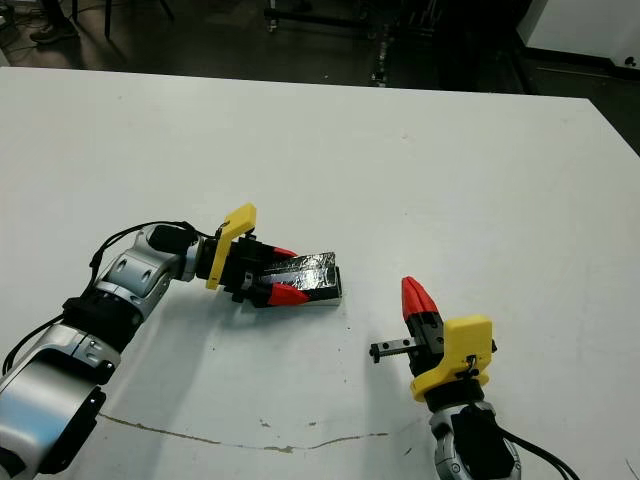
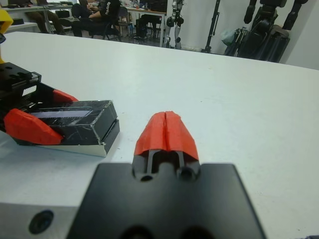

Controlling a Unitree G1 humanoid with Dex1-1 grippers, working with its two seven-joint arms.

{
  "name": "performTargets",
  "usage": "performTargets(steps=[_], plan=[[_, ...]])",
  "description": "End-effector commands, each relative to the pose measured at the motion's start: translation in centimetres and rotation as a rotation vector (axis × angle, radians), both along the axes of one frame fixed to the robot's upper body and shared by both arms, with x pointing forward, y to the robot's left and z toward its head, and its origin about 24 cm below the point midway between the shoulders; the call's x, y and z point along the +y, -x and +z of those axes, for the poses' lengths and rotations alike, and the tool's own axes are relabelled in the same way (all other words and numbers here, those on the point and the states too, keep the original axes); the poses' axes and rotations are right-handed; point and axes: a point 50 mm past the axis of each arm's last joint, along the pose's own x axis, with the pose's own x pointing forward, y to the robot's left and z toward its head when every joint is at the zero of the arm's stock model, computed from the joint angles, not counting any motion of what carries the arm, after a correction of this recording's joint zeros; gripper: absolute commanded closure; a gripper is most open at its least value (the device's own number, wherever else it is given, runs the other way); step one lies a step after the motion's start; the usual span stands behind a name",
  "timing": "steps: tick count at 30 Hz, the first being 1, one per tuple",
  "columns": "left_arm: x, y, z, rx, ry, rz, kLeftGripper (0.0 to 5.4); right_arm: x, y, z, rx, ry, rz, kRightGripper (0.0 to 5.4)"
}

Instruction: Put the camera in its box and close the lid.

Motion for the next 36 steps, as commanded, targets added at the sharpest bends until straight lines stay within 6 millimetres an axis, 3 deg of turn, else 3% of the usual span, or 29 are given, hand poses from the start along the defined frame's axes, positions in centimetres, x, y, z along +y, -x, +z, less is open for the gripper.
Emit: performTargets(steps=[1,21,36], plan=[[-1.6,0.9,-2.9,0.056,-0.094,0.007,2.28,-0.4,0.2,0.0,0.000,0.011,-0.004,5.40],[-4.2,1.1,-4.2,0.146,-0.117,-0.014,2.28,-0.6,0.3,0.0,0.003,0.014,-0.012,5.40],[-6.2,0.5,-2.7,0.015,-0.192,-0.137,2.28,-0.7,0.2,0.2,-0.010,0.010,-0.018,5.40]])
